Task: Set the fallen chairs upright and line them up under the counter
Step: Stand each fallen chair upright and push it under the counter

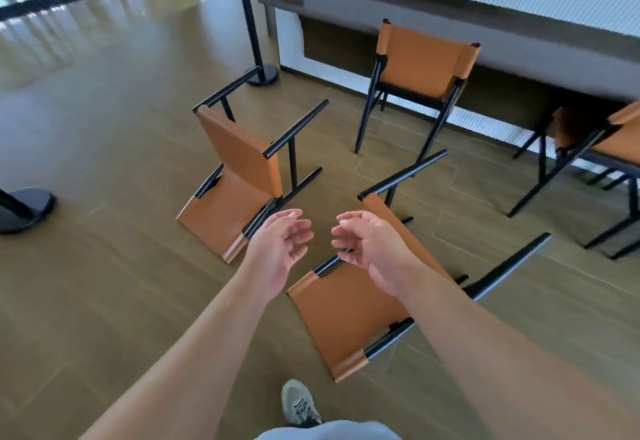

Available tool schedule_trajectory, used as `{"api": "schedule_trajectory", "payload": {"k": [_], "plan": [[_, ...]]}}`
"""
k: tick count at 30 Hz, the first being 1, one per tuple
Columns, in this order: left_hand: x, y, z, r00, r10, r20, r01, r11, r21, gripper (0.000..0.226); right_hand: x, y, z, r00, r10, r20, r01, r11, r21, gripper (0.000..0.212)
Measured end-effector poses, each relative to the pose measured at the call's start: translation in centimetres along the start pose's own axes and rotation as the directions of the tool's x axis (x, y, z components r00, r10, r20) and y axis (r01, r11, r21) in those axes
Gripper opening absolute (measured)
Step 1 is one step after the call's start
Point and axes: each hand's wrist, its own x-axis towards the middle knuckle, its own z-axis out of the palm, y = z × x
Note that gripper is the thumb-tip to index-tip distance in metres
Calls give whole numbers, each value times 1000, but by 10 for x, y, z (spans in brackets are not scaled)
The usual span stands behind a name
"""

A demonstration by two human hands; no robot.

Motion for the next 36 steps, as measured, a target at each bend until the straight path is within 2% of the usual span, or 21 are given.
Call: {"api": "schedule_trajectory", "payload": {"k": [8, 18, 25, 36], "plan": [[-36, -34, 33, 994, -43, 97, 27, 987, 157, 19, -73, 34, -50, 989, 3, -149, 22, 986, 166, 14], [-53, -51, 54, 979, -106, 173, 58, 963, 263, 17, -110, 57, -68, 956, -13, -294, 85, 968, 234, 16], [-10, -38, 40, 958, -173, 228, 92, 941, 327, 20, -78, 66, -54, 908, 54, -415, 75, 955, 287, 16], [117, 14, -30, 888, -315, 334, 121, 862, 491, 20, 21, 60, 39, 823, 137, -551, 57, 946, 320, 13]]}}
